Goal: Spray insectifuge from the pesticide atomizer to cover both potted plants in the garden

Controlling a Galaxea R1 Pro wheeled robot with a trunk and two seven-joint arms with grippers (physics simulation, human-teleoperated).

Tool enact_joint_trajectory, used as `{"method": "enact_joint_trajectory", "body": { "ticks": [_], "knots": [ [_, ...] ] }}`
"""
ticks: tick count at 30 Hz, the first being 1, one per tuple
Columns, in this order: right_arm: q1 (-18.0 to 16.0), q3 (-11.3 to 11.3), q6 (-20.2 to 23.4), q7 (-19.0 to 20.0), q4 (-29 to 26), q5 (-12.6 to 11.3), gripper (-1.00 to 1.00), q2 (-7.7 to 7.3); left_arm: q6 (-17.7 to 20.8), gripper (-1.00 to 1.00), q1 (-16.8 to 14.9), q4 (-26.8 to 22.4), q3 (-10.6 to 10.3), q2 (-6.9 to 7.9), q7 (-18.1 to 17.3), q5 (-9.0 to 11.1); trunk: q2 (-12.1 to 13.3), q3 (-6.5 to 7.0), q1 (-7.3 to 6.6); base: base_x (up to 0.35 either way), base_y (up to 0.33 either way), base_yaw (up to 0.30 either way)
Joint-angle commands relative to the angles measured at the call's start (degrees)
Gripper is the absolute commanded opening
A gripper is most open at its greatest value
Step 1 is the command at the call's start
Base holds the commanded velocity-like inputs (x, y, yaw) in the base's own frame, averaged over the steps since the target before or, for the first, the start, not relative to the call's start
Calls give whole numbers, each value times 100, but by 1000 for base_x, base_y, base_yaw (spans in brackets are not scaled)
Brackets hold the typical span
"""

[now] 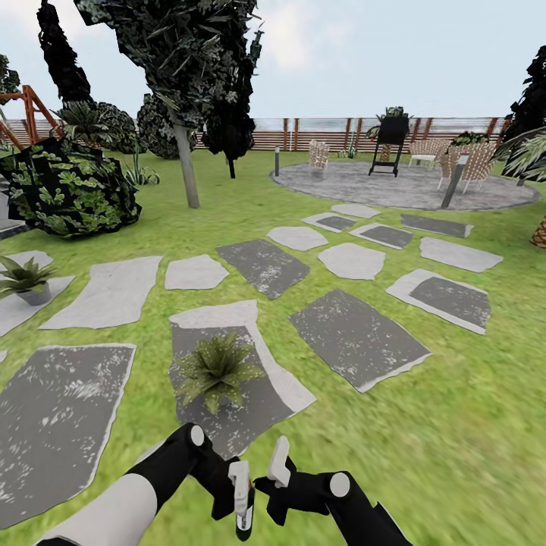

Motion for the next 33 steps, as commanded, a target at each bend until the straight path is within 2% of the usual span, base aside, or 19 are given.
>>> {"method": "enact_joint_trajectory", "body": {
  "ticks": [1, 5, 9, 12, 14, 21, 26, 27, 28, 31, 33],
  "knots": [
    [-2, -7, -38, 5, -5, 60, -100, 2, -38, -100, -2, -7, -4, 2, -16, 50, -2, -5, -1, 0, 0, 0],
    [-2, -7, -38, 5, -5, 60, -100, 1, -52, -100, -2, -2, -18, 6, -23, 218, -2, -5, -1, 0, 0, 0],
    [-2, -7, -38, 5, -5, 60, -100, 0, -46, -100, -2, 16, -44, 19, 22, 197, -2, -5, -1, 0, 0, 0],
    [-2, -7, -38, 5, -5, 60, -100, 0, -39, -100, -2, 219, -66, 115, 39, 148, -2, -5, -1, 0, 0, 0],
    [-2, -9, -38, 5, -5, 60, -100, 0, -38, -100, -2, 321, -72, 258, 42, 130, -2, -5, -1, 0, 0, 0],
    [-2, -16, -38, 5, 23, 68, -100, -19, -42, -100, -2, 379, -79, 973, 43, 132, -2, -5, -1, 0, 0, 0],
    [-2, -24, -42, 1, 37, 77, -100, -53, -46, -100, 4, 562, -69, 1351, 49, 144, -2, -5, -1, 0, 0, 0],
    [-2, -25, -44, -2, 40, 77, -100, -101, -46, -100, 6, 646, -64, 1431, 51, 141, -2, -5, -1, 0, 0, 0],
    [-2, -28, -45, -2, 43, 77, 100, -132, -45, -100, 6, 691, -63, 1479, 51, 140, -2, -5, -1, 0, 0, 0],
    [-2, -51, -46, -13, 47, 70, 100, -266, -37, -100, 7, 829, -34, 1703, 176, 172, -2, -5, -1, 0, 0, 0],
    [-2, -56, -52, -39, 48, 69, 100, -297, -15, -100, 7, 931, -14, 1760, 497, 214, -2, -5, -1, 0, 0, 0]
  ]
}}
